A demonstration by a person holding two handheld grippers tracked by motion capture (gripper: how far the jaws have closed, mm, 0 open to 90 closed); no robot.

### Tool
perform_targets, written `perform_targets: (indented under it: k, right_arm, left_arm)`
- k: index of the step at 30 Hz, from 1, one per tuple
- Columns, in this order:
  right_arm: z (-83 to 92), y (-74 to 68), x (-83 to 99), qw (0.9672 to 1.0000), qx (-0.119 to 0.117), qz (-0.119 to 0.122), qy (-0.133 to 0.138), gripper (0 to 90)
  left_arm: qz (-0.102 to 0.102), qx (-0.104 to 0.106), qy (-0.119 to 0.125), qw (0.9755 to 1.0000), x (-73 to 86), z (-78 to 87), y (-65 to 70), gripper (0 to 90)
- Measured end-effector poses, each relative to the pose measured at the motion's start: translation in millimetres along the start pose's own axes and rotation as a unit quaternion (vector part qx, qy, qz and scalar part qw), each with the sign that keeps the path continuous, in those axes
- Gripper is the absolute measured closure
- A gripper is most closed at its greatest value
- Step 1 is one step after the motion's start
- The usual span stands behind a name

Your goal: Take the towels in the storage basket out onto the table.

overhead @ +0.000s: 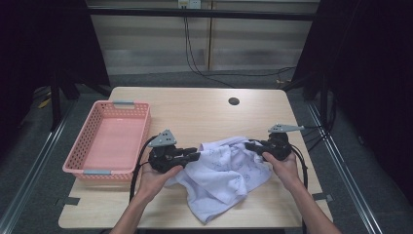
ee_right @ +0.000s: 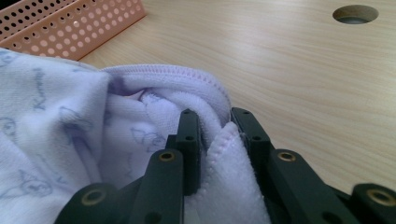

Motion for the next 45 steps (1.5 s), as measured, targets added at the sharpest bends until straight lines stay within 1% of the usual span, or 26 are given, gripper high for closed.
perform_targets:
  k: [1,2,5,11,14,15,16,18,20,21,23,26,28,31,32,34,35,36,37,38,39,40,42,43,44,45]
  right_arm:
    - [-1.1,-0.2,0.6,1.0,0.0,0.003,-0.003,74.1]
    - [-2.0,-0.7,1.1,1.0,0.0,0.002,-0.006,74.1]
    - [-2.5,-0.7,1.1,1.0,0.001,0.003,-0.008,74.0]
    - [4.0,1.3,-6.3,1.0,0.002,0.005,0.002,74.8]
    - [22.6,1.0,-31.2,0.9992,0.003,0.013,0.038,75.6]
    - [26.7,1.0,-38.6,0.9988,0.005,0.016,0.046,75.5]
    - [30.4,0.5,-45.8,0.9984,0.008,0.018,0.052,75.6]
    - [33.1,0.0,-53.2,0.998,0.009,0.023,0.058,76.1]
    - [37.5,-0.9,-67.9,0.9973,0.018,0.032,0.063,77.1]
    - [38.9,-0.6,-81.9,0.9969,0.019,0.04,0.065,78.2]
    - [39.5,0.4,-88.9,0.9963,0.028,0.044,0.068,78.5]
    - [45.2,6.5,-117.6,0.9951,0.036,0.048,0.079,79.1]
    - [47.8,8.2,-125.1,0.9946,0.039,0.049,0.082,79.2]
    - [59.2,13.1,-148.3,0.9923,0.052,0.054,0.099,79.4]
    - [66.7,15.9,-162.6,0.9911,0.06,0.056,0.105,79.5]
    - [73.1,18.7,-176.1,0.9898,0.071,0.061,0.108,79.6]
    - [73.1,18.7,-176.1,0.9898,0.071,0.061,0.108,79.6]
    - [79.1,22.1,-187.8,0.9878,0.08,0.062,0.119,79.6]
    - [79.1,22.1,-187.8,0.9878,0.08,0.062,0.119,79.6]
    - [80.2,25.7,-191.2,0.9879,0.087,0.058,0.115,79.4]
    - [77.7,39.0,-189.9,0.9878,0.107,0.053,0.099,74.3]
    - [74.8,46.6,-185.4,0.9874,0.115,0.047,0.098,68.6]
    - [65.8,61.9,-170.5,0.9881,0.12,0.023,0.093,57.2]
    - [65.8,61.9,-170.5,0.9881,0.12,0.023,0.093,57.2]
    - [56.9,74.0,-153.1,0.9892,0.123,0.011,0.079,50.6]
    - [53.5,78.0,-145.4,0.9894,0.129,0.01,0.066,47.6]
  left_arm:
    - [0.001,0.005,-0.005,1.0,1.2,-3.6,0.0,75.7]
    - [-0.008,0.0,-0.01,0.9999,2.7,-6.0,0.0,80.8]
    - [-0.003,0.004,-0.014,0.9999,3.2,-8.7,0.4,83.1]
    - [0.014,-0.001,0.012,0.9998,-10.5,5.0,-5.3,84.8]
    - [0.018,-0.004,0.036,0.9992,-25.9,24.1,-9.4,84.7]
    - [0.018,-0.004,0.036,0.9992,-25.9,24.1,-9.4,84.7]
    - [0.023,-0.005,0.053,0.9983,-34.0,33.6,-8.4,84.7]
    - [0.029,0.002,0.06,0.9978,-36.3,36.9,-6.6,84.7]
    - [0.016,-0.007,0.062,0.9979,-38.6,40.4,-2.2,84.7]
    - [0.015,-0.006,0.074,0.9971,-43.5,46.3,0.9,84.8]
    - [0.012,-0.007,0.081,0.9966,-46.8,50.3,1.8,84.8]
    - [0.002,-0.022,0.101,0.9946,-62.9,71.2,-1.0,84.9]
    - [0.003,-0.026,0.107,0.9939,-66.9,77.5,-2.7,84.9]
    - [0.004,-0.034,0.125,0.9916,-76.0,97.5,-7.7,84.9]
    - [0.006,-0.036,0.13,0.9909,-77.6,105.5,-7.3,84.9]
    - [0.006,-0.04,0.127,0.9911,-76.5,110.8,-6.8,84.8]
    - [0.006,-0.04,0.127,0.9911,-76.5,110.8,-6.8,84.8]
    - [0.007,-0.037,0.121,0.9919,-73.2,111.9,-6.8,84.8]
    - [0.007,-0.037,0.121,0.9919,-73.2,111.9,-6.8,84.5]
    - [0.006,-0.043,0.118,0.9921,-70.2,111.3,-7.1,84.5]
    - [0.004,-0.042,0.119,0.992,-66.3,109.7,-7.5,80.4]
    - [0.009,-0.049,0.103,0.9934,-55.5,100.3,-11.5,77.3]
    - [0.017,-0.045,0.076,0.996,-42.3,88.3,-15.7,69.4]
    - [0.017,-0.045,0.076,0.996,-42.3,88.3,-15.7,66.6]
    - [0.017,-0.052,0.051,0.9972,-29.2,77.4,-20.5,64.1]
    - [0.025,-0.056,0.047,0.997,-23.8,72.8,-23.3,61.4]
Point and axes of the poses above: each handheld gripper's, and its own axes: z roughly backward along the jaws, x roughly out of its underside, y roughly to its right, the point moved 6 cm from there along -z, roughly forward along the jaws, and after that the axes turned 15 degrees about -x, right-handed, at the moved point
